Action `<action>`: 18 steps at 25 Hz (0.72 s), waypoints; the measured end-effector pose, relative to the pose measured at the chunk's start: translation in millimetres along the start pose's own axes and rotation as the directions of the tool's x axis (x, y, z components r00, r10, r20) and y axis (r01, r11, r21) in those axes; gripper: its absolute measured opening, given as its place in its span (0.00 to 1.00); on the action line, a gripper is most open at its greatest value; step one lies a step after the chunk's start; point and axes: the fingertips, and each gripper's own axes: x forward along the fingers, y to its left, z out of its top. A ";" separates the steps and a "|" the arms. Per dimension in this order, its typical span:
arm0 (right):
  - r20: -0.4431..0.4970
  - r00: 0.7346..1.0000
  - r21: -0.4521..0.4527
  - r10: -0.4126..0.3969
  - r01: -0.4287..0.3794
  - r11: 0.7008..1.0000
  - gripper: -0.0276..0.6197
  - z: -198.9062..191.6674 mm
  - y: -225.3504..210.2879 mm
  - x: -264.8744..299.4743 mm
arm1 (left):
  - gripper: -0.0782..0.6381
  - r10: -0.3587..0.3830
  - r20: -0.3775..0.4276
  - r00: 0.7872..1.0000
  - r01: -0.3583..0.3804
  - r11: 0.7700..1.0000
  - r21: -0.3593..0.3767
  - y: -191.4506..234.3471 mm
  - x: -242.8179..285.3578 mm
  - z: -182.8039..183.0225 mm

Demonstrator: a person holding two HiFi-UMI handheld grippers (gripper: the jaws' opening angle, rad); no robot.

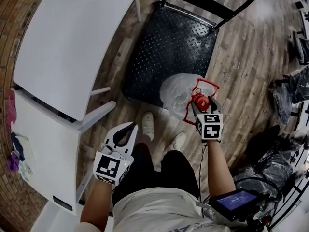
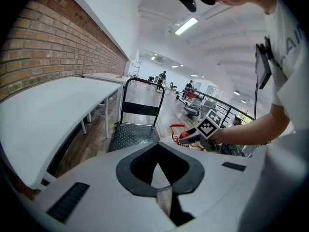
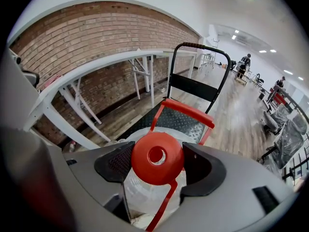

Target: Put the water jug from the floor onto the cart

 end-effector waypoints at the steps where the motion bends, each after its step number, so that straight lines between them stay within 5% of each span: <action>1: 0.016 1.000 -0.001 -0.001 0.001 1.000 0.53 0.8 -0.5 0.2 | 0.11 -0.001 -0.001 1.000 0.001 1.000 -0.001 0.1 0.9 0.0; 9: 0.052 0.998 0.019 -0.018 0.017 1.000 0.53 -9.9 6.9 -2.1 | 0.11 -0.029 -0.007 1.000 0.029 1.000 -0.012 -6.5 3.1 -4.1; 14: 0.068 0.997 0.016 -0.045 0.044 0.999 0.53 -8.0 4.1 -8.5 | 0.11 -0.085 0.036 0.996 0.088 0.992 -0.086 -13.3 -0.4 0.4; 18: 0.124 0.991 0.042 -0.053 0.048 0.998 0.53 9.8 7.2 -44.6 | 0.11 -0.116 0.041 0.992 0.118 0.992 -0.054 -16.1 -2.9 5.3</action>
